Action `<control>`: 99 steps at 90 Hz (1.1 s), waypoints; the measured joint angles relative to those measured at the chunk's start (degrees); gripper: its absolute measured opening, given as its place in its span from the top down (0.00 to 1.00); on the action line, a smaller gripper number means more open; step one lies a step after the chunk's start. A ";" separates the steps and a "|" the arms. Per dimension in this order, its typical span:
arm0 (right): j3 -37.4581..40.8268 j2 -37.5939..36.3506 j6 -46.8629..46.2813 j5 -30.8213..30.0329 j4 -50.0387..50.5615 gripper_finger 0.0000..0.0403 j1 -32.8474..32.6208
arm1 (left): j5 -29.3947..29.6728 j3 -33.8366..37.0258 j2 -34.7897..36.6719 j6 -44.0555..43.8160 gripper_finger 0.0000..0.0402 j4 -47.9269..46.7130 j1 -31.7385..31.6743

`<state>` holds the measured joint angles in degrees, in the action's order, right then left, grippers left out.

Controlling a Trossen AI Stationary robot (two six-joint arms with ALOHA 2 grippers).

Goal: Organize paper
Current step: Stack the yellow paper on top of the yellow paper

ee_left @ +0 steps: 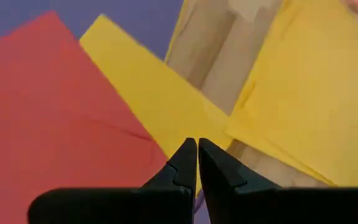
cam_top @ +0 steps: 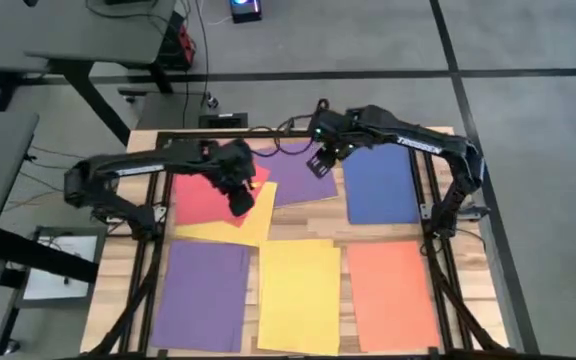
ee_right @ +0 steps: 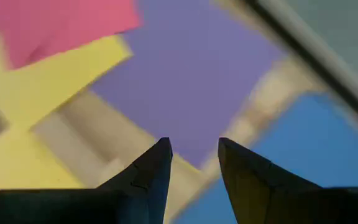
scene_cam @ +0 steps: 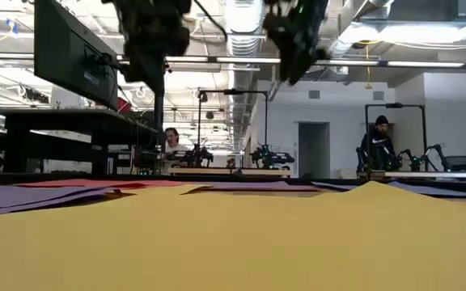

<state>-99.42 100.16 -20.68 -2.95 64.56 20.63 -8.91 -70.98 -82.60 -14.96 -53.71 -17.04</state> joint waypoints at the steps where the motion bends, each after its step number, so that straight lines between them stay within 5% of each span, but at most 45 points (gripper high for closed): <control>1: 0.75 -0.03 0.32 0.86 -0.82 0.68 0.28 | 0.00 0.00 -0.24 0.07 1.00 0.01 -0.21; 23: 12.74 -0.05 -2.65 11.97 -15.83 0.68 1.09 | -1.27 0.00 -3.78 4.93 1.00 -2.73 -4.97; 50: 24.67 1.04 -29.46 16.51 -41.28 0.68 -9.65 | -4.69 1.82 -8.24 15.54 0.87 -7.66 -8.72; 75: 24.38 14.45 -49.61 16.54 -53.80 0.68 -16.43 | -5.44 14.35 -5.93 20.92 0.79 0.93 -7.65; 99: 22.78 19.50 -56.12 16.28 -59.11 0.69 -16.37 | -5.84 25.06 -4.09 20.13 0.79 11.89 -7.41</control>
<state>-76.64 119.66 -76.80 13.33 5.45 4.27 -14.74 -45.92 -86.70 5.17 -41.81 -24.45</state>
